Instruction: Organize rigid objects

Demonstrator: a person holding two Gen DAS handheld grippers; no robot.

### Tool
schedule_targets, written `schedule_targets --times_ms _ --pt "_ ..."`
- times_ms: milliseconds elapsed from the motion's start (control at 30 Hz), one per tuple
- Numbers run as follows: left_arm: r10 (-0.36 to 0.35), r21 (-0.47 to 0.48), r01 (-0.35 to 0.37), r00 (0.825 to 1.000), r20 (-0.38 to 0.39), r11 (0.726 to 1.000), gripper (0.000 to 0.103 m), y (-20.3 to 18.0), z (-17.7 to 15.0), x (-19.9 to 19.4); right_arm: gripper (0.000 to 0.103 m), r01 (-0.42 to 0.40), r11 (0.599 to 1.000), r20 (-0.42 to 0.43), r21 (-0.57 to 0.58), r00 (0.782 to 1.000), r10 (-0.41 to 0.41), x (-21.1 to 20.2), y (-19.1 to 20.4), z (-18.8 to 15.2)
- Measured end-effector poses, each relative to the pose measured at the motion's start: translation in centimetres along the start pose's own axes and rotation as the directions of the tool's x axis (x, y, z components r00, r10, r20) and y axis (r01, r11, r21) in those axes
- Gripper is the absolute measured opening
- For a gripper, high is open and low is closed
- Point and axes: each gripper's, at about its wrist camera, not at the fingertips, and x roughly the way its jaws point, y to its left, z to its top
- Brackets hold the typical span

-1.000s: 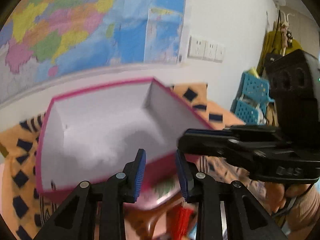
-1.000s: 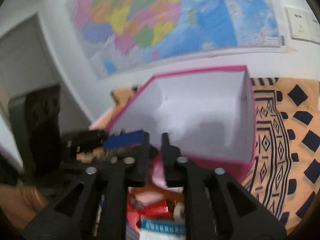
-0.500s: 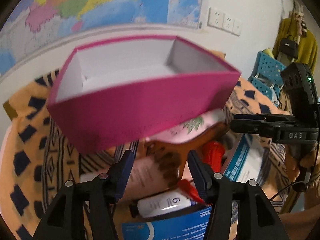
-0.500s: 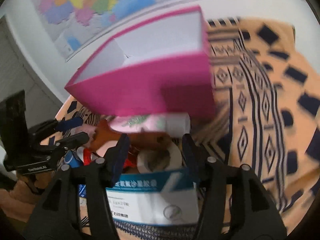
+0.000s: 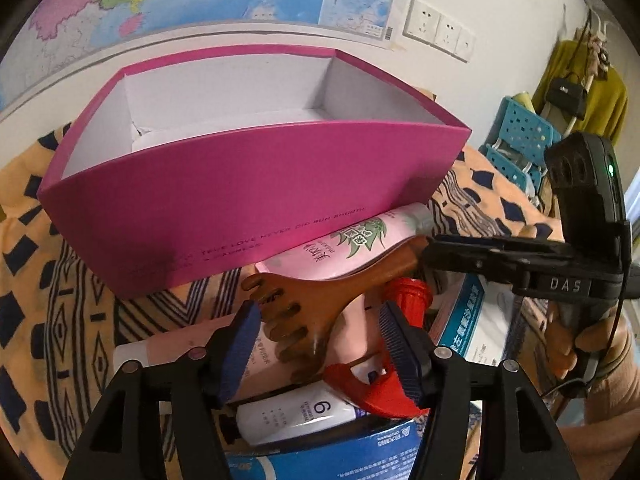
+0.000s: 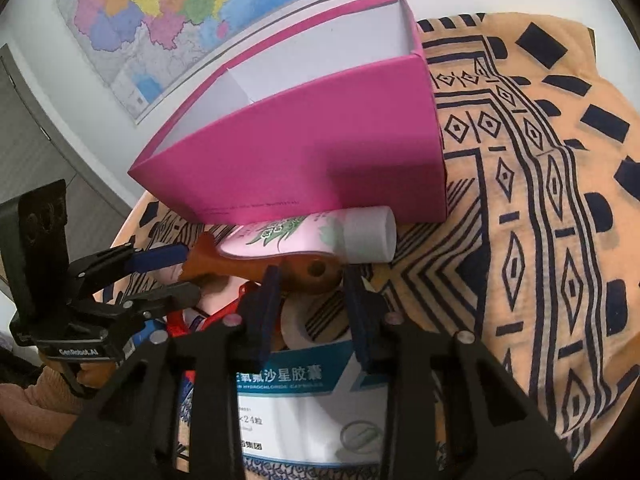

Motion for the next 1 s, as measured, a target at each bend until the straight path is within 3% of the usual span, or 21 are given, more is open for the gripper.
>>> schedule_targets --times_ms 533,600,633,767,900,1000 --pt "-0.039 -0.094 0.045 0.997 0.059 0.995 0.062 0.0 0.6 -1.9 0.035 0.021 1.000 0.095 -0.017 0.995 -0.019 -2.6 1.9 1.1" --pt "-0.098 -0.094 0.105 0.992 0.078 0.990 0.057 -0.4 1.0 -2.7 0.019 -0.027 0.999 0.096 -0.017 0.995 0.028 -2.9 2.2 1.5" --pt "-0.104 -0.090 0.112 0.991 0.089 0.990 0.057 -0.7 1.2 -3.0 0.017 -0.042 0.999 0.095 -0.020 0.995 0.044 -2.8 2.5 1.7" --pt "-0.078 -0.037 0.084 0.988 0.137 0.996 0.057 -2.5 2.1 -4.1 0.017 -0.031 0.996 0.112 -0.089 0.993 0.041 -2.6 4.4 2.3" --pt "-0.018 -0.051 0.025 0.990 0.140 0.998 0.057 -1.4 1.5 -4.1 0.017 -0.025 0.999 0.090 -0.047 0.996 0.030 -2.1 3.0 2.2" --pt "0.027 -0.081 -0.018 0.993 0.112 0.997 0.059 0.5 0.7 -3.9 0.029 -0.023 0.999 0.044 -0.033 0.999 0.024 -1.5 2.1 1.4"
